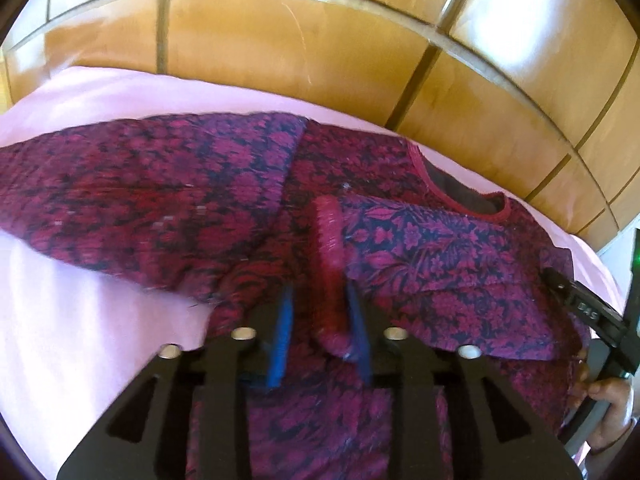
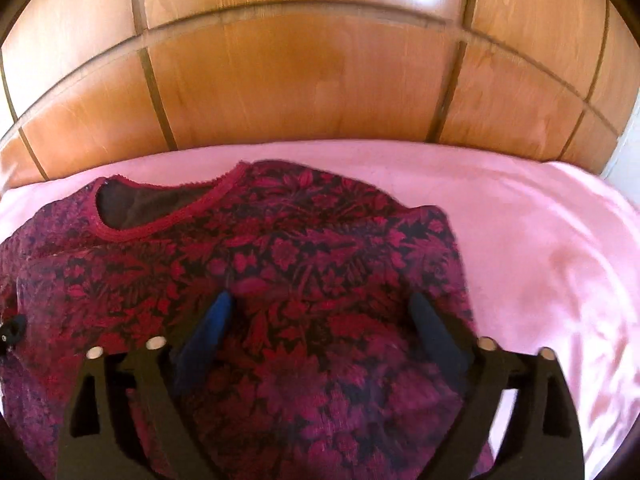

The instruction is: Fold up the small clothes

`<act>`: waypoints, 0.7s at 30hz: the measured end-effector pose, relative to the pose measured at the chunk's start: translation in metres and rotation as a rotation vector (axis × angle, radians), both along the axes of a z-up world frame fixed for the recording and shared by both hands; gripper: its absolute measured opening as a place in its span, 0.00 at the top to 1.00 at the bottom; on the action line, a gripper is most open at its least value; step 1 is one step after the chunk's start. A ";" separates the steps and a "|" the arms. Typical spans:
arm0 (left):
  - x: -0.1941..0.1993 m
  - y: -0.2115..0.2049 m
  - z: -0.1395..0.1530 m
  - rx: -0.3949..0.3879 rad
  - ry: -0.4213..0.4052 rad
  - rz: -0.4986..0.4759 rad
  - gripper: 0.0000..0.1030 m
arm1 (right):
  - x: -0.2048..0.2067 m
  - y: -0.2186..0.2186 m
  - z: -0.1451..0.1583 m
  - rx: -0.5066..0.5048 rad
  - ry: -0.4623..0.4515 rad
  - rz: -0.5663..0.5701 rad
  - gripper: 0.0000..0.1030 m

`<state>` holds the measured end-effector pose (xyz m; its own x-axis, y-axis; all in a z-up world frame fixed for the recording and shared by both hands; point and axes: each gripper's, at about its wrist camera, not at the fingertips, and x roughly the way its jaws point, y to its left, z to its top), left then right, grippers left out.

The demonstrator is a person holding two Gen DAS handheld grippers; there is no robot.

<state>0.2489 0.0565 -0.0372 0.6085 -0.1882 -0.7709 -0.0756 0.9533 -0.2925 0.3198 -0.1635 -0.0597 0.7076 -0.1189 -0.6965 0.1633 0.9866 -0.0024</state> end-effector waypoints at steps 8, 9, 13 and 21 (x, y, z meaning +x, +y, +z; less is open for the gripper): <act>-0.047 0.049 0.012 -0.079 -0.007 0.095 0.62 | -0.089 0.039 -0.001 0.041 -0.013 0.094 0.06; -0.055 0.061 0.012 -0.091 -0.007 0.120 0.62 | -0.098 0.046 -0.006 0.025 -0.003 0.106 0.05; -0.075 0.097 0.008 -0.157 0.009 0.189 0.62 | -0.115 0.069 -0.032 -0.038 0.066 0.142 0.03; -0.106 0.215 -0.010 -0.415 0.033 0.449 0.62 | -0.129 0.073 -0.046 -0.024 0.024 0.123 0.02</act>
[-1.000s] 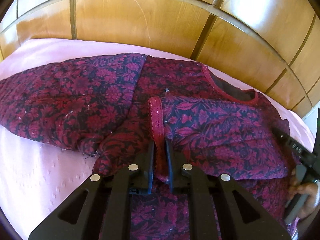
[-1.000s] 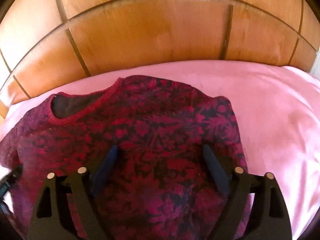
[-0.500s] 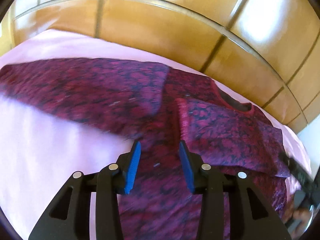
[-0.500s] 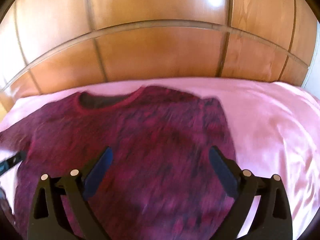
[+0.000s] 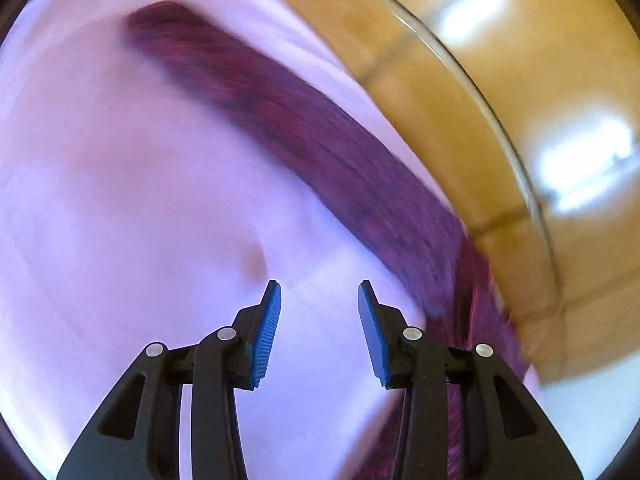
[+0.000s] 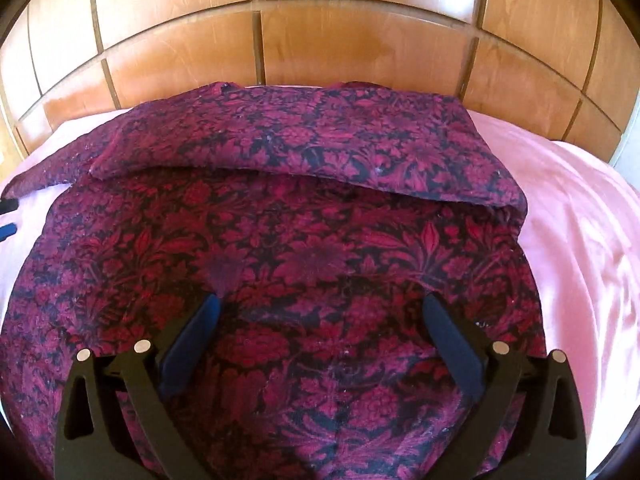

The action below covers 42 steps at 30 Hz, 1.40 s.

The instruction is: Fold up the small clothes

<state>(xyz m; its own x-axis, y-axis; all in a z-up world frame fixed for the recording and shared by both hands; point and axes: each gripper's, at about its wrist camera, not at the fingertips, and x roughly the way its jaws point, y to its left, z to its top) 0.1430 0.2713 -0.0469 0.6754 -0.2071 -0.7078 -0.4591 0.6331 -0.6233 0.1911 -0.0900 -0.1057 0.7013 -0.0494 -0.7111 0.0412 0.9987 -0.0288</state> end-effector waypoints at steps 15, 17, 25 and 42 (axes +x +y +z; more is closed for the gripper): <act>0.033 0.137 -0.017 -0.172 -0.026 0.294 0.62 | -0.001 -0.001 -0.003 0.008 -0.022 0.003 0.02; 0.046 0.142 -0.025 -0.169 -0.005 0.305 0.62 | -0.001 -0.001 -0.003 0.008 -0.022 0.003 0.02; 0.069 0.129 0.001 -0.057 -0.052 0.247 0.89 | 0.000 -0.001 -0.003 0.010 -0.020 0.003 0.02; 0.081 -0.166 0.060 0.199 -0.250 -0.464 0.90 | -0.001 -0.002 -0.004 0.024 -0.025 0.004 0.02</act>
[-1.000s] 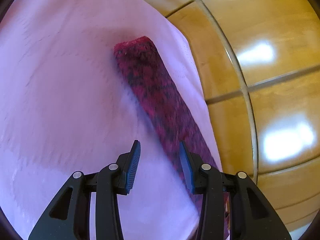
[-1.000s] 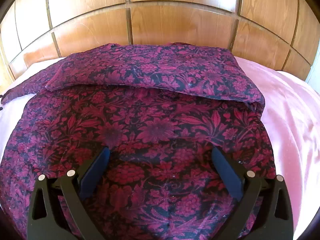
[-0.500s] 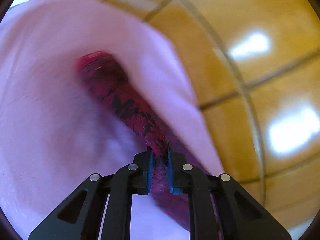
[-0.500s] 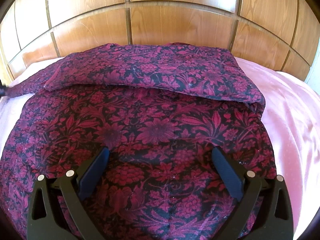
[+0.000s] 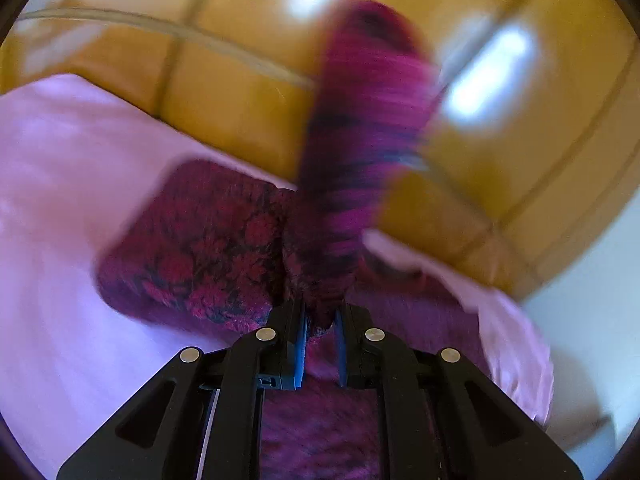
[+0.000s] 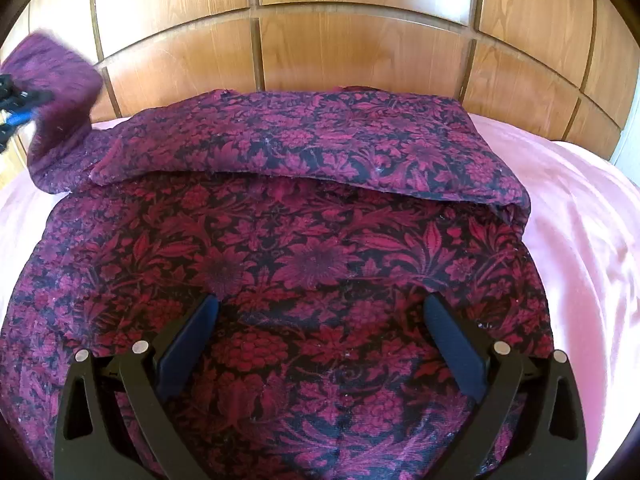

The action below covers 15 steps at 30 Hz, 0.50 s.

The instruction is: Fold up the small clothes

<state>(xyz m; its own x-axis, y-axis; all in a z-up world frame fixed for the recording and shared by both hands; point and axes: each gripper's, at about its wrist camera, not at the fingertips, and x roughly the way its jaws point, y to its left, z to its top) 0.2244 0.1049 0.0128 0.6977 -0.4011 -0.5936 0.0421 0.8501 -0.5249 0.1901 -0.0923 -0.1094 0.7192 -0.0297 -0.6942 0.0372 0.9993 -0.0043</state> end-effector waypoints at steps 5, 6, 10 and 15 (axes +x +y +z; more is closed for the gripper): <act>0.005 -0.074 -0.034 0.110 0.083 -0.143 0.88 | 0.000 -0.001 0.000 0.010 -0.003 0.000 0.02; 0.005 -0.083 -0.039 0.145 0.095 -0.148 0.87 | 0.000 -0.001 0.001 0.012 -0.003 0.000 0.02; 0.001 -0.096 -0.039 0.162 0.087 -0.165 0.73 | 0.001 -0.003 0.002 0.025 0.005 0.000 0.02; -0.022 -0.088 -0.025 0.167 0.038 -0.167 0.53 | 0.002 -0.013 0.020 0.157 0.023 0.009 0.06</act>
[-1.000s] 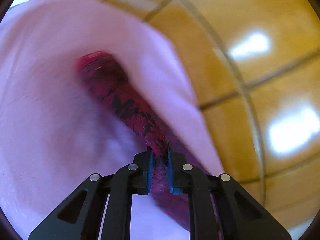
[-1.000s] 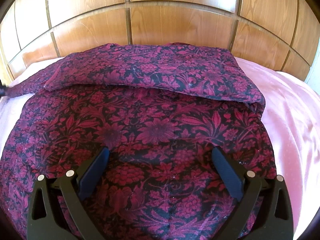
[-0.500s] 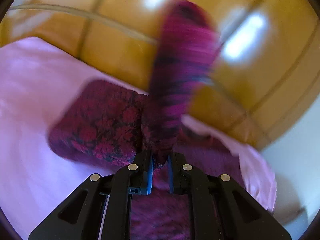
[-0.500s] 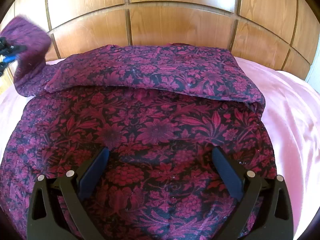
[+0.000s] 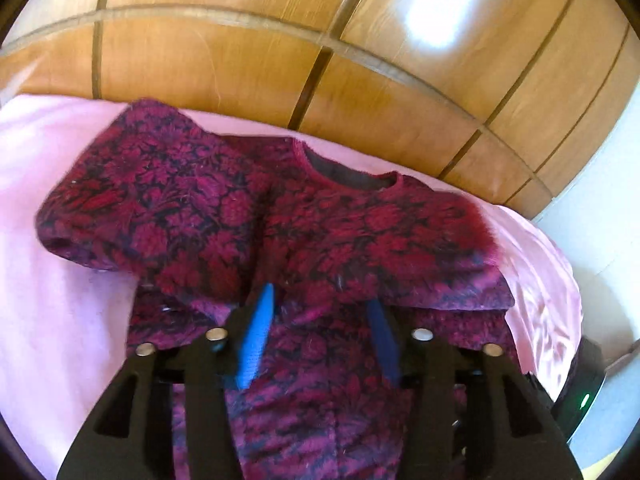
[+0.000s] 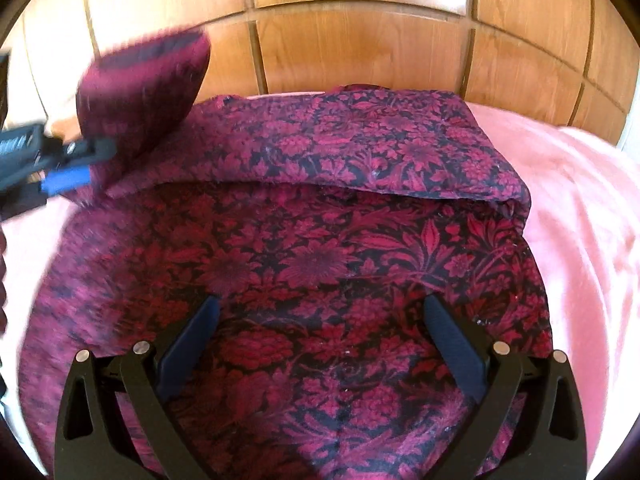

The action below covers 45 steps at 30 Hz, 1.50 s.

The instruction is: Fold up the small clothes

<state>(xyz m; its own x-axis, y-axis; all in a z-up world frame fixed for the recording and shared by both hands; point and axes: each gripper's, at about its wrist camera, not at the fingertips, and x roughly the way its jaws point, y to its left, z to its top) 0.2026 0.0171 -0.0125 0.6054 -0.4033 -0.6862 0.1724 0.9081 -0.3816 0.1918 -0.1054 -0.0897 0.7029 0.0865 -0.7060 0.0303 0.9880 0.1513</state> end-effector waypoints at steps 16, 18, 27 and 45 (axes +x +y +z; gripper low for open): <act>-0.022 0.080 -0.034 0.077 0.084 0.308 0.53 | 0.108 0.066 0.030 0.146 0.076 0.064 0.38; -0.020 0.087 -0.038 0.084 0.094 0.344 0.53 | 0.109 0.071 0.036 0.101 0.063 0.091 0.73; 0.013 0.098 -0.043 0.095 0.126 0.445 0.52 | 0.065 0.048 0.129 0.115 -0.193 0.118 0.91; 0.038 0.083 -0.056 0.206 0.094 0.378 0.46 | 0.086 -0.086 0.034 0.049 0.030 -0.253 0.92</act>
